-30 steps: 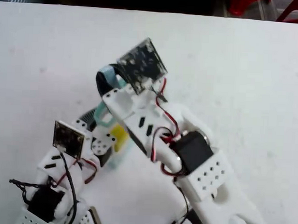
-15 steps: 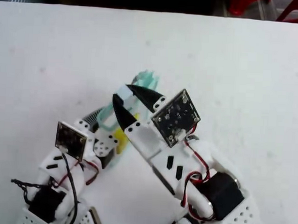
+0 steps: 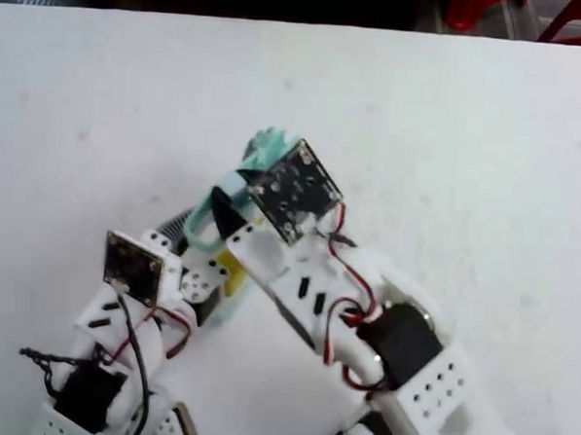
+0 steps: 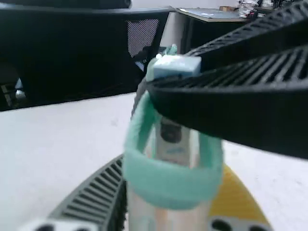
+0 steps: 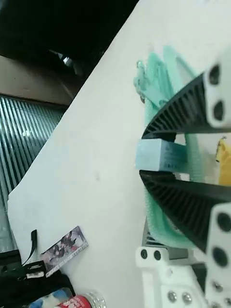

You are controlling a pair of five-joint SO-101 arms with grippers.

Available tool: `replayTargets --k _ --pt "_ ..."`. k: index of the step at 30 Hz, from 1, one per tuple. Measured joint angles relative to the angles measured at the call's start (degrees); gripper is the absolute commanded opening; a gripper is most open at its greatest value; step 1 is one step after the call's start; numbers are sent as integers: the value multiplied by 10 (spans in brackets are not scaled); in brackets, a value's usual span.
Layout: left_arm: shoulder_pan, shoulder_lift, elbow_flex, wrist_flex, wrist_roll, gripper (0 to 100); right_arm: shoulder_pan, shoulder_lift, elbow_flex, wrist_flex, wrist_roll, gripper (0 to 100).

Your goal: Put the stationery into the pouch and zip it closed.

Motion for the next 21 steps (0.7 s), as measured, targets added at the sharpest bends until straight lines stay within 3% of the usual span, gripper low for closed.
replayTargets --k 8,15,21 --pt "-1 3 0 0 -1 219 0 13 1 -30 0 26" --pt "-1 3 0 0 -1 218 0 10 1 -18 0 127" --pt "-1 3 0 0 -1 218 0 18 -15 -3 0 137"
